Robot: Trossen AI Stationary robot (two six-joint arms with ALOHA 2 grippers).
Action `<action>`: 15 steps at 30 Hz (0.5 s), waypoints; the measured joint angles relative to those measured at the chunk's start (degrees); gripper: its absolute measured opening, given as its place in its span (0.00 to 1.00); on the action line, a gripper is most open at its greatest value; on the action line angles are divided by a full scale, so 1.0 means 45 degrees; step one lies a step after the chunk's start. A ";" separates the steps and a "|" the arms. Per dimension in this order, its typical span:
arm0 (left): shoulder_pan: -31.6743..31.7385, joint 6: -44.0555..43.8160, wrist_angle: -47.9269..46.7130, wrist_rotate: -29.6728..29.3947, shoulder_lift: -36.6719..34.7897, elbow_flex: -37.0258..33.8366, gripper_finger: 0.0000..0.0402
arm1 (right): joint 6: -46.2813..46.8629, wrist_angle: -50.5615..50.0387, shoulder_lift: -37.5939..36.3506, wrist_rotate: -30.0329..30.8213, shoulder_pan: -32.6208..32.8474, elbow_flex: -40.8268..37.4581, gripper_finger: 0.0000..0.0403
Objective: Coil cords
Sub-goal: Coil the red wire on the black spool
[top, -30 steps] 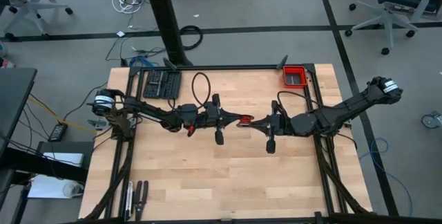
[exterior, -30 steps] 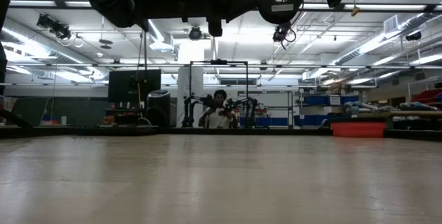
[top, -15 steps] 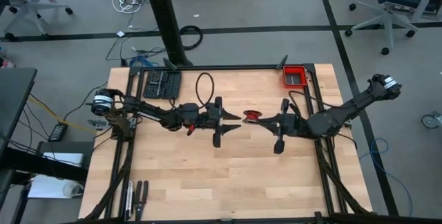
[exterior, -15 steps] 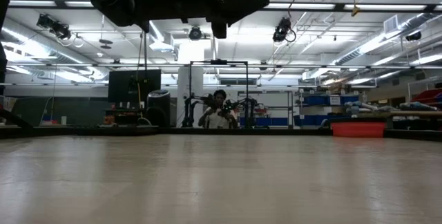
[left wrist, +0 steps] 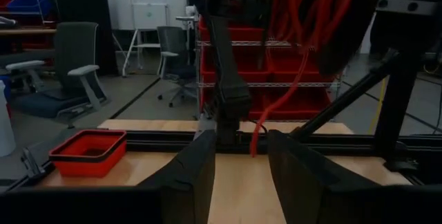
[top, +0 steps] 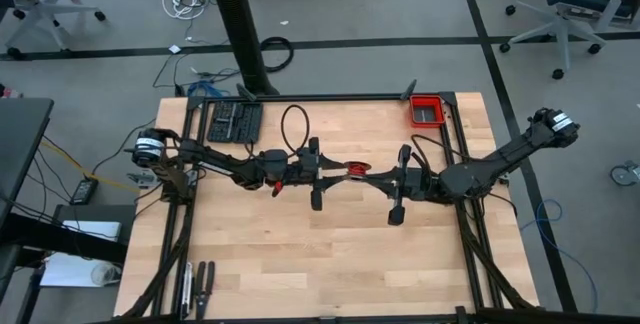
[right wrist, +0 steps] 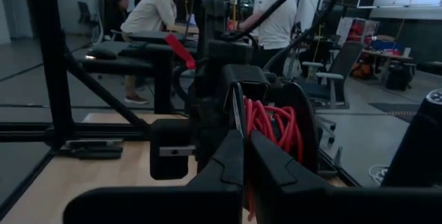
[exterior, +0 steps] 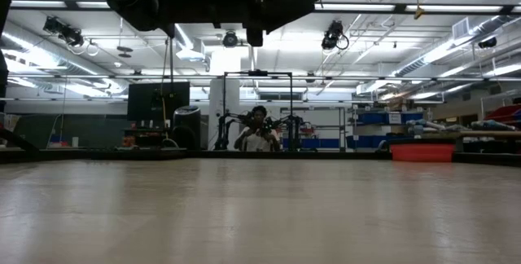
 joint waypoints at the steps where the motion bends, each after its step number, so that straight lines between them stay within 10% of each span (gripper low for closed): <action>1: 0.0000 0.0005 0.0000 -0.0005 0.0000 0.0000 0.34 | -0.0073 0.0126 0.0091 -0.0085 -0.0069 0.0000 0.01; 10: 0.0000 0.0365 -0.0266 -0.0055 0.0000 0.0000 0.31 | -0.0315 0.1091 0.0681 -0.1084 -0.0625 0.0000 0.01; 15: -0.0024 0.0595 -0.0631 -0.0245 0.0010 -0.0005 0.04 | -0.0401 0.1124 0.0682 -0.1090 -0.0643 0.0000 0.01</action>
